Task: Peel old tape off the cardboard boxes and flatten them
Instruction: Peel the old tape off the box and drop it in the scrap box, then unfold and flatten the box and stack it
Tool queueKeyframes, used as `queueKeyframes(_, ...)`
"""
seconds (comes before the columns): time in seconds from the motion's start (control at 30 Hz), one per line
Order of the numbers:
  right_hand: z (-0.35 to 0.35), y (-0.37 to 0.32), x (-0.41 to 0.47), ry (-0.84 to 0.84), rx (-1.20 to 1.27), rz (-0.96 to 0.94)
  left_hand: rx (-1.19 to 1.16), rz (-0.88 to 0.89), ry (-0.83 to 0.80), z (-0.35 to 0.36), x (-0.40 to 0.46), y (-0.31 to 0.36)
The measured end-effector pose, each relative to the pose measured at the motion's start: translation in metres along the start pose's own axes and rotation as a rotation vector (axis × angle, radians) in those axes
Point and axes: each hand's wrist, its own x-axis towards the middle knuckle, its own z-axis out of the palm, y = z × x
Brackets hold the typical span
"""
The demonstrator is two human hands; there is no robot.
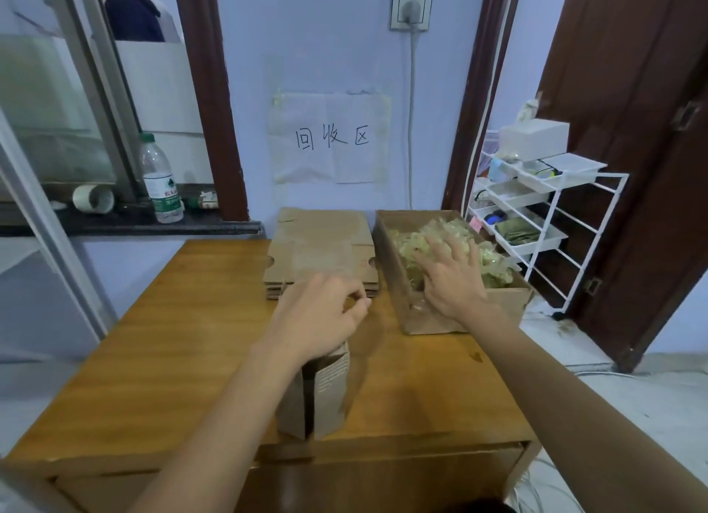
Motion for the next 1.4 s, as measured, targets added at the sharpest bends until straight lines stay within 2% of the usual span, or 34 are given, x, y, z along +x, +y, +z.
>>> queueKeyframes(0.17, 0.017, 0.005, -0.005, 0.05, -0.01, -0.018, -0.042, 0.011, 0.015, 0.005, 0.003, 0.0)
queueKeyframes(0.3, 0.018, 0.001, -0.008, 0.313, 0.085, -0.047, -0.056, 0.001, 0.046, 0.006, 0.001, 0.006)
queueKeyframes(0.43, 0.013, -0.026, -0.039, 0.586, 0.467, 0.0, -0.013, -0.004, 0.11, 0.005, 0.0, 0.011)
queueKeyframes(0.5, 0.011, -0.048, -0.067, 0.52, 0.742, -0.017, 0.001, -0.018, 0.124, 0.004, -0.002, 0.011)
queueKeyframes(0.63, -0.005, -0.093, -0.115, 0.133, 1.248, 0.032, -0.003, -0.056, 0.171, 0.0, -0.006, 0.009)
queueKeyframes(0.7, -0.016, -0.113, -0.134, 0.029, 1.353, 0.047, -0.057, -0.112, 0.212, -0.004, -0.008, 0.008)
queueKeyframes(0.8, -0.032, -0.14, -0.159, -0.034, 1.416, 0.028, -0.236, -0.207, 0.305, -0.008, -0.011, 0.007)
queueKeyframes(0.93, -0.043, -0.166, -0.173, 0.073, 1.317, 0.076, -0.424, -0.183, 0.46, -0.012, -0.014, 0.004)
queueKeyframes(1.03, -0.044, -0.17, -0.174, 0.223, 1.249, 0.099, -0.416, -0.171, 0.535, -0.024, -0.027, 0.006)
queueKeyframes(1.2, -0.037, -0.166, -0.178, 0.247, 1.249, 0.01, -0.106, -0.23, 0.344, -0.028, -0.074, 0.004)
queueKeyframes(1.3, -0.039, -0.167, -0.183, 0.235, 1.345, 0.006, -0.251, -0.21, 0.304, -0.011, -0.096, -0.013)
queueKeyframes(1.4, -0.038, -0.165, -0.185, 0.27, 1.329, -0.018, -0.354, -0.164, 0.296, -0.008, -0.102, -0.025)
